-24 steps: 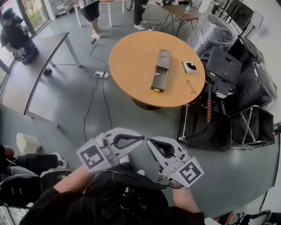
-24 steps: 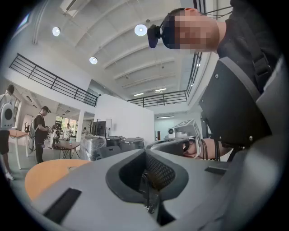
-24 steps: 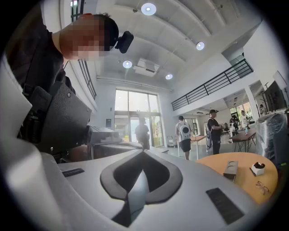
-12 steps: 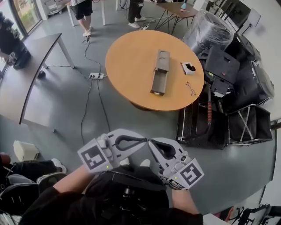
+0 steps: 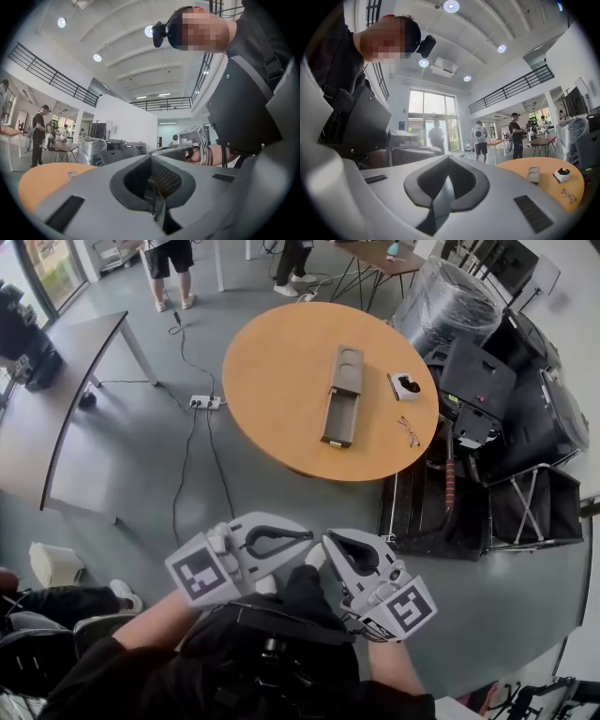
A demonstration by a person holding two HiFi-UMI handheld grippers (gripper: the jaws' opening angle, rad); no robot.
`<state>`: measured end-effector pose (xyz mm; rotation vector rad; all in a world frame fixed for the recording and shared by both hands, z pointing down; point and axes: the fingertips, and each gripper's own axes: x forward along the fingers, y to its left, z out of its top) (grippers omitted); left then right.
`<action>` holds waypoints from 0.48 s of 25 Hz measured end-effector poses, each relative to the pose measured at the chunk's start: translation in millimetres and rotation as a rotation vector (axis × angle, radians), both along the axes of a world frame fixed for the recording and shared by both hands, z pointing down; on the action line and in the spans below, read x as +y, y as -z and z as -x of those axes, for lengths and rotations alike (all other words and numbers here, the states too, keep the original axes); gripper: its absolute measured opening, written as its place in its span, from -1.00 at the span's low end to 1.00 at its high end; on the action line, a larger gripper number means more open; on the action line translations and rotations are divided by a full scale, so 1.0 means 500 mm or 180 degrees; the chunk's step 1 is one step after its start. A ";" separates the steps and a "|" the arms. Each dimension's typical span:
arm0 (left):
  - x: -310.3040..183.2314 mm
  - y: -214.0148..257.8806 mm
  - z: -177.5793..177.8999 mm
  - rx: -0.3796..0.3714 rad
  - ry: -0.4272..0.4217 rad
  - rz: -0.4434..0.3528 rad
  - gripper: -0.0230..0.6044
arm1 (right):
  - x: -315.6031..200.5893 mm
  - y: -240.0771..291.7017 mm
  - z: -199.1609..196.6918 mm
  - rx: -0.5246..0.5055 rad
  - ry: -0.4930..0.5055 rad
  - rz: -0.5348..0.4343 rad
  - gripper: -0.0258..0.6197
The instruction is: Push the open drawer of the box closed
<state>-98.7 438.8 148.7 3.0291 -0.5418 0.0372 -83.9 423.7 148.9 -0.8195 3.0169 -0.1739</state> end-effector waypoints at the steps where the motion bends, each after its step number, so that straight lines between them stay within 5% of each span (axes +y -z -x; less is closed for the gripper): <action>1: -0.010 -0.006 -0.003 -0.0002 0.0014 0.0015 -0.83 | -0.009 -0.006 -0.004 0.0000 0.0008 -0.0001 -0.91; 12: -0.162 -0.030 -0.093 0.0013 0.0146 0.0022 -0.83 | -0.142 -0.033 -0.078 -0.0006 0.0230 -0.0045 -0.91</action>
